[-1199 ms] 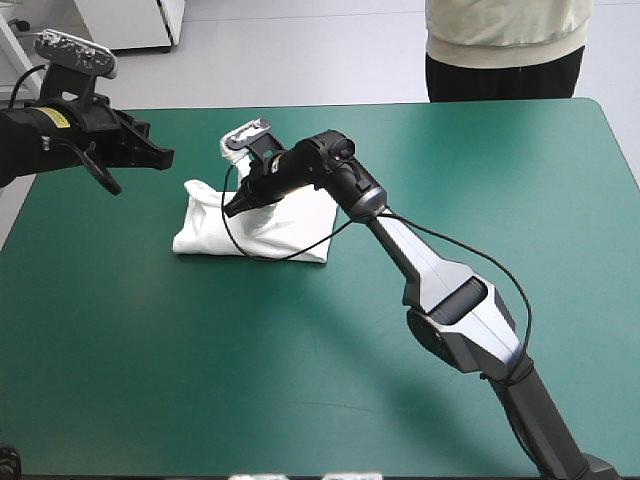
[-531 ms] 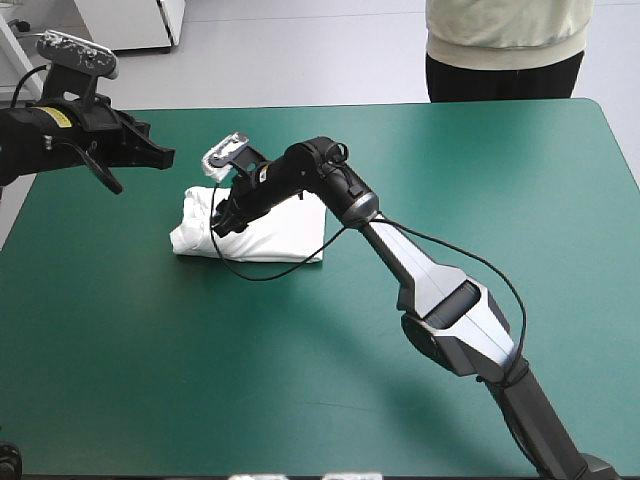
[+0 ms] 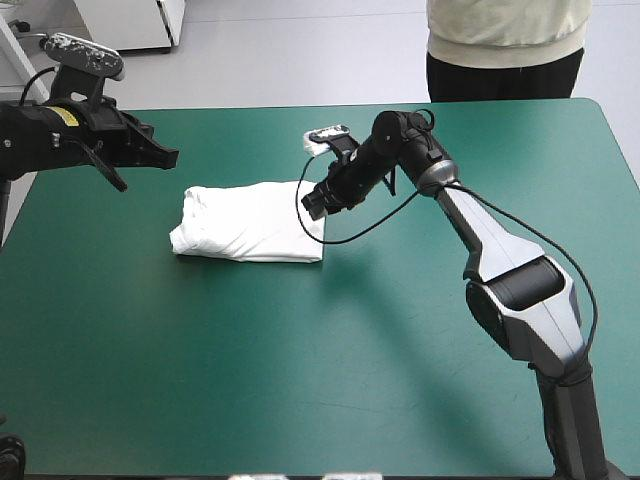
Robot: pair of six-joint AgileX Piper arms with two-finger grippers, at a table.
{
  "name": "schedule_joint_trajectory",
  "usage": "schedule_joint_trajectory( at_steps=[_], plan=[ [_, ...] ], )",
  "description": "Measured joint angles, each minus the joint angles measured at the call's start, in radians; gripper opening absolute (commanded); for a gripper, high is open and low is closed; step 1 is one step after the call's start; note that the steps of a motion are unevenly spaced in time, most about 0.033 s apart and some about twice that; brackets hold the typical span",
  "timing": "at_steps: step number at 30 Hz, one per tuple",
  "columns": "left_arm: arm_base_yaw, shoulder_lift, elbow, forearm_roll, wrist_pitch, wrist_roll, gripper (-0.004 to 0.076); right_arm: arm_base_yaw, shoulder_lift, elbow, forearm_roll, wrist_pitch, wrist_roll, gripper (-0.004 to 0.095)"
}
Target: Fold the cloth
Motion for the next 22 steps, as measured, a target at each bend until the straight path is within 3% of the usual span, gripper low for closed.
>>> schedule_joint_trajectory(
  at_steps=[5, 8, 14, 18, 20, 22],
  plan=[
    [0.0, 0.014, 0.0, -0.003, 0.0, 0.0, -0.0009, -0.009, -0.016, 0.196, 0.082, -0.128, -0.062, 0.0425],
    [0.0, 0.015, 0.001, -0.003, 0.0, 0.0, -0.0009, -0.009, -0.015, 0.234, 0.124, -0.217, -0.074, 0.0498],
    [0.0, 0.015, 0.001, -0.004, 0.0, 0.0, -0.0009, -0.009, 0.013, 0.236, 0.172, -0.273, -0.094, 0.052],
    [0.0, 0.015, 0.001, -0.004, 0.0, 0.0, -0.0009, -0.011, 0.039, 0.236, 0.183, -0.273, -0.081, 0.0359],
    [0.0, 0.015, 0.001, -0.004, 0.0, 0.0, -0.0009, -0.015, 0.043, 0.236, 0.186, -0.273, -0.078, 0.0214],
    [0.0, 0.015, 0.001, -0.004, -0.001, 0.0, -0.0009, -0.016, 0.047, 0.236, 0.186, -0.275, -0.077, -0.0025]
  ],
)
